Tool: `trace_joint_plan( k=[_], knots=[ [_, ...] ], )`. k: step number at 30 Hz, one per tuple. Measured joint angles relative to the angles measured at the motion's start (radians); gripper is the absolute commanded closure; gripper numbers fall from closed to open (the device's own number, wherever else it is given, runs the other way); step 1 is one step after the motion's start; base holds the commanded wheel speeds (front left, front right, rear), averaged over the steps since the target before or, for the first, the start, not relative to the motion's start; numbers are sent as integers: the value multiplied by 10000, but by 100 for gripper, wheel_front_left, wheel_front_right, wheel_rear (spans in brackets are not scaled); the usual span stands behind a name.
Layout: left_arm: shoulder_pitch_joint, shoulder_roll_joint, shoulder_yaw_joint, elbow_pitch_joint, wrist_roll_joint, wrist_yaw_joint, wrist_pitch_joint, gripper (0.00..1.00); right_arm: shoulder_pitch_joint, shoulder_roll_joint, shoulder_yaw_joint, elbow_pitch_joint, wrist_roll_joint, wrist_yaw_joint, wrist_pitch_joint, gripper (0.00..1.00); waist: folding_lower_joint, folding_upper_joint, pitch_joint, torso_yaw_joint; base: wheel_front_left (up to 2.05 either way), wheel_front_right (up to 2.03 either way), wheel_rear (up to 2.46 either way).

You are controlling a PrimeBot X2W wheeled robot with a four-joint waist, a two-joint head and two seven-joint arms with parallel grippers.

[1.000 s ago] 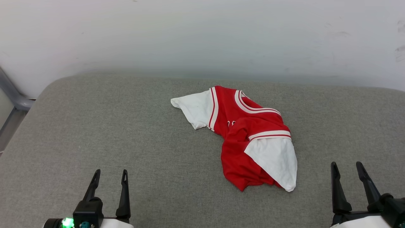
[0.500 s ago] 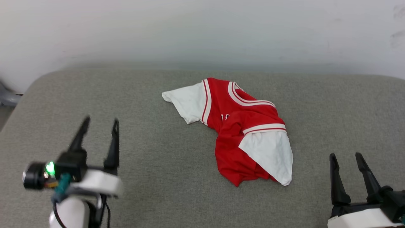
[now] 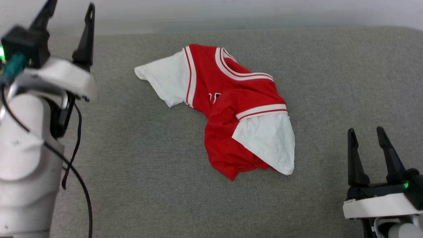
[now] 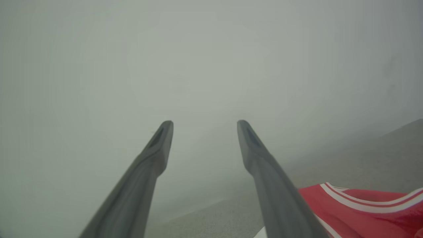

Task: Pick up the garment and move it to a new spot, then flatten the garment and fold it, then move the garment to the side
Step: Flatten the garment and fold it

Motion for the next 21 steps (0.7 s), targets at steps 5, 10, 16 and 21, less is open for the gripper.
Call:
trace_joint_plan(
  k=[5, 10, 16, 21],
  knots=[
    [-1613, 713, -1670, 502, -1177, -25, 1682, 0, -350, 0, 12, -165, 58, 0, 0, 0, 0, 0, 786, -306, 0, 0, 0],
    [-2940, 1421, -3417, 968, -3024, -25, 3985, 0, -640, 0, 17, -278, 75, 0, 0, 0, 0, 1, 1483, -563, 0, 0, 0],
    [-4204, 1948, -4773, 1618, -4861, -25, 6707, 0, -979, 0, 90, -422, 102, 0, 0, 0, 0, 0, 2155, -784, 0, 0, 0],
    [-4887, 2297, -5605, 2307, -5511, -25, 8287, 0, -1258, 0, 157, -562, 104, 0, 0, 0, -1, 0, 2659, -960, 0, 0, 0]
  ],
)
